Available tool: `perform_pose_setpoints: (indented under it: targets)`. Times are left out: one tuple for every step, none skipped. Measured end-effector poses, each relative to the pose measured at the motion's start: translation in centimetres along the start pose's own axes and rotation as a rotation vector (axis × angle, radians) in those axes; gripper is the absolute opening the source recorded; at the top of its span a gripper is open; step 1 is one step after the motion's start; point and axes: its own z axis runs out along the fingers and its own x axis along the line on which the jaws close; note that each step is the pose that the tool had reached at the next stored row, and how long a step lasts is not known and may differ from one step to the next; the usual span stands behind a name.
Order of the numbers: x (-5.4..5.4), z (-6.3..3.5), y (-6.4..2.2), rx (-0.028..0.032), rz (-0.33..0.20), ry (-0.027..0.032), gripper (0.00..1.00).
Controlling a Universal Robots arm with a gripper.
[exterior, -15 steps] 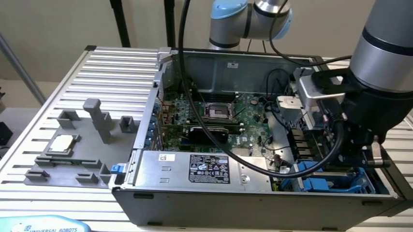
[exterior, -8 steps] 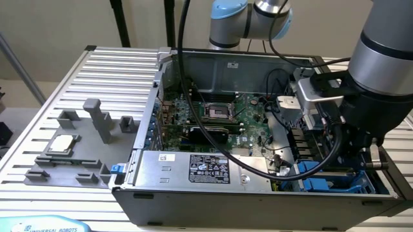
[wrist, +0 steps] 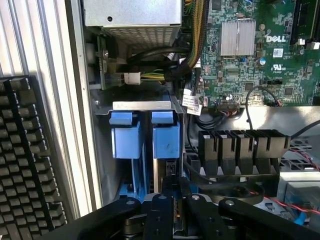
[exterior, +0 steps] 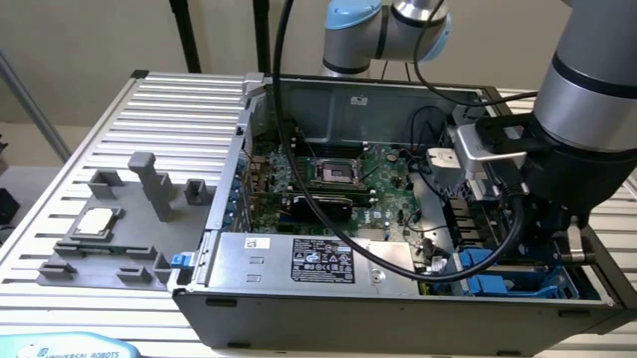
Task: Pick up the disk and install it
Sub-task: 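Insert the second disk wire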
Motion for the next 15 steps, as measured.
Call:
perform_pose_setpoints:
  targets:
    - [0.0, 0.01, 0.02, -0.0001, 0.000, 0.0001, 0.16]
    - [0.0, 0.02, 0.05, -0.0003, 0.000, -0.0001, 0.18]
    - [0.0, 0.02, 0.05, -0.0001, 0.000, -0.0001, 0.18]
    - [0.0, 0.01, 0.05, 0.0000, 0.000, -0.0002, 0.25]
    - [0.0, -0.01, 0.05, 0.0000, 0.000, -0.0005, 0.25]
    - [0.0, -0.07, 0.04, 0.0000, 0.000, -0.0004, 0.25]
    - [0.0, -0.17, 0.05, 0.0000, 0.000, -0.0003, 0.25]
    - [0.0, -0.29, 0.09, 0.0000, 0.000, -0.0003, 0.25]
    - [0.0, -0.41, 0.14, 0.0000, 0.000, -0.0003, 0.25]
    - [0.0, -0.53, 0.23, 0.0000, 0.000, -0.0004, 0.25]
    - [0.0, -0.64, 0.36, 0.0000, 0.000, -0.0004, 0.25]
    - [0.0, -0.72, 0.54, 0.0000, 0.000, -0.0006, 0.25]
    - [0.1, -0.79, 0.82, 0.0001, 0.000, -0.0007, 0.25]
    - [0.1, -0.86, 1.10, 0.0002, 0.000, -0.0006, 0.25]
    - [0.1, -0.93, 1.40, 0.0004, 0.000, -0.0005, 0.25]
